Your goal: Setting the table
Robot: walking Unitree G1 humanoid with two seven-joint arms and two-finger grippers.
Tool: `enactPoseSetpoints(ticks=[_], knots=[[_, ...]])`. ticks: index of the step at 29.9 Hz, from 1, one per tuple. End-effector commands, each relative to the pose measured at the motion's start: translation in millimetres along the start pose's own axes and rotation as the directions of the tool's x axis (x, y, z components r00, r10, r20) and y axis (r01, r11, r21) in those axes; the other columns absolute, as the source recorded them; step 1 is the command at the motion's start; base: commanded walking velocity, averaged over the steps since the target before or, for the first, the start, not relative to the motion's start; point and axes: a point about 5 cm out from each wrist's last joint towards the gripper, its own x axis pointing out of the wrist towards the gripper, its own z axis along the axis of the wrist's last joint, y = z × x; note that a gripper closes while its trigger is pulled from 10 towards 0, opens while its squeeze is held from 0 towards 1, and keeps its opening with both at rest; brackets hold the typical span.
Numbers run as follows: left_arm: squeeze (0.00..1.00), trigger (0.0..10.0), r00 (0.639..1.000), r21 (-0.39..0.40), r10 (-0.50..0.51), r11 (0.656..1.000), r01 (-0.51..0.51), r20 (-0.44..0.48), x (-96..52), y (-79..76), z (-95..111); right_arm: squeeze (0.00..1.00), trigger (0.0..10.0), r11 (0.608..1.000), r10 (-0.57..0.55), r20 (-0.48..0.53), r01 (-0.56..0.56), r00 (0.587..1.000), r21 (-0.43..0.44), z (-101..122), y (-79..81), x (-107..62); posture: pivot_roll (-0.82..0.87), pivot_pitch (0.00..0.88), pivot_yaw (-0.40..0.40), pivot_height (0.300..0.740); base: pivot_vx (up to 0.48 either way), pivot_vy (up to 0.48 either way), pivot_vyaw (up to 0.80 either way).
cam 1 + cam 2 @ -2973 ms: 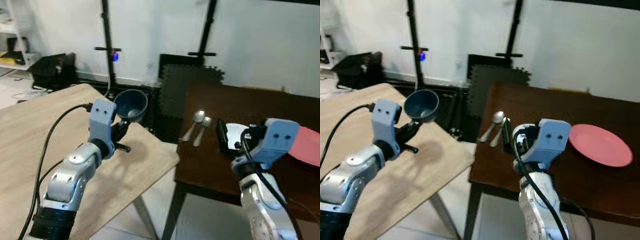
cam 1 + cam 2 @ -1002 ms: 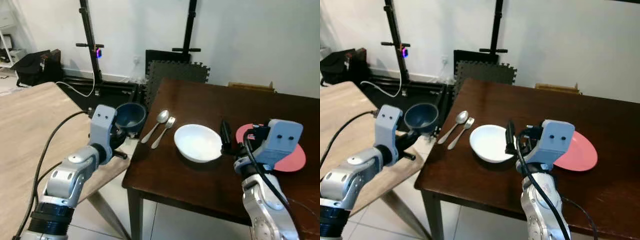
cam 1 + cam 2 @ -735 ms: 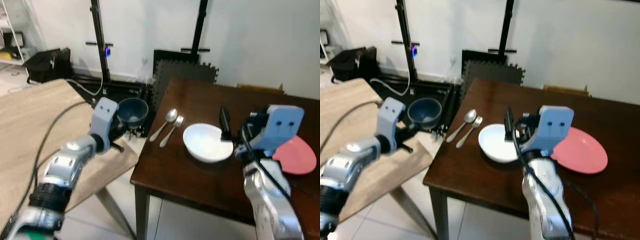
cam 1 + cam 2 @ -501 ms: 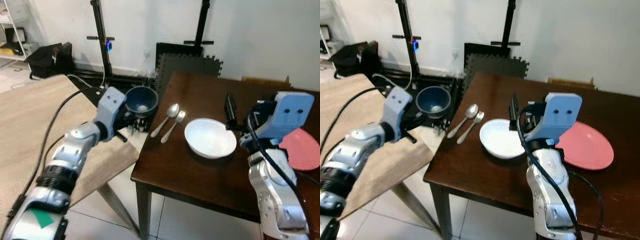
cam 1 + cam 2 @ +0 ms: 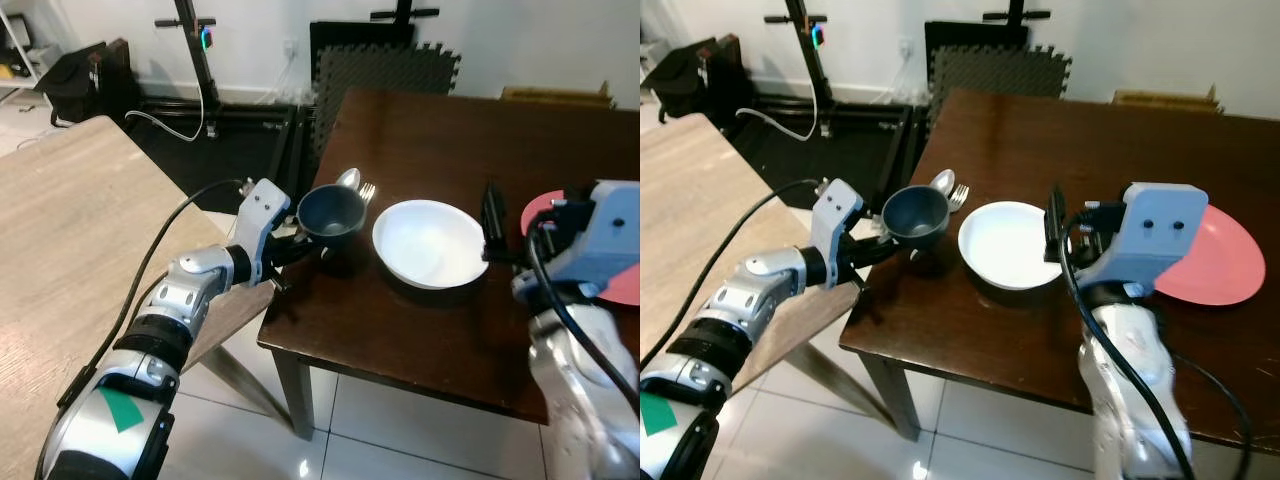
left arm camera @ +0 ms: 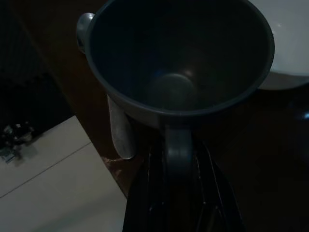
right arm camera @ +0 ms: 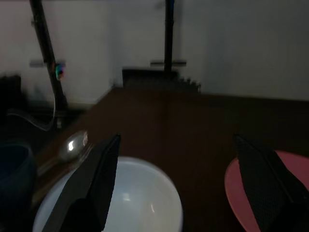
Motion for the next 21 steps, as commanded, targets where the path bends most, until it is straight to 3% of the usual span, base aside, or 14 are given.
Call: enactPoseSetpoints(ticks=[1,3,9,14,21], knots=[[0.00,10.0,0.998,-0.005,-0.067,0.998,0.067,-0.017,-6.7,-3.3,-10.8,0.00,10.0,0.996,0.089,-0.026,-0.089,0.996,0.006,5.3,-2.0,-13.0,-0.13,0.282,0.151,0.740,0.000,0.000,0.00],[0.00,10.0,0.991,0.023,-0.133,0.991,0.134,-0.025,-4.1,-12.3,-13.8,0.00,10.0,0.976,0.216,-0.122,-0.218,0.969,-0.006,5.6,-13.6,-34.0,-0.14,0.284,0.146,0.740,0.000,0.000,0.00],[0.00,10.0,0.983,0.044,-0.182,0.982,0.183,-0.030,7.7,-21.3,-14.3,0.00,10.0,0.941,0.329,-0.246,-0.338,0.912,0.005,2.2,-24.1,-56.2,-0.16,0.284,0.151,0.740,0.000,0.000,0.00],[0.00,10.0,0.982,0.059,-0.183,0.981,0.185,-0.040,13.5,-20.3,-11.3,0.00,10.0,0.929,0.362,-0.264,-0.370,0.894,0.021,2.8,-19.4,-58.6,-0.17,0.286,0.170,0.740,0.000,0.000,0.00],[0.00,10.0,0.981,0.091,-0.179,0.979,0.185,-0.070,8.0,-14.2,-10.6,0.00,10.0,0.919,0.392,-0.251,-0.391,0.885,0.055,8.2,-16.8,-58.9,-0.17,0.290,0.179,0.740,0.000,0.000,0.00]])
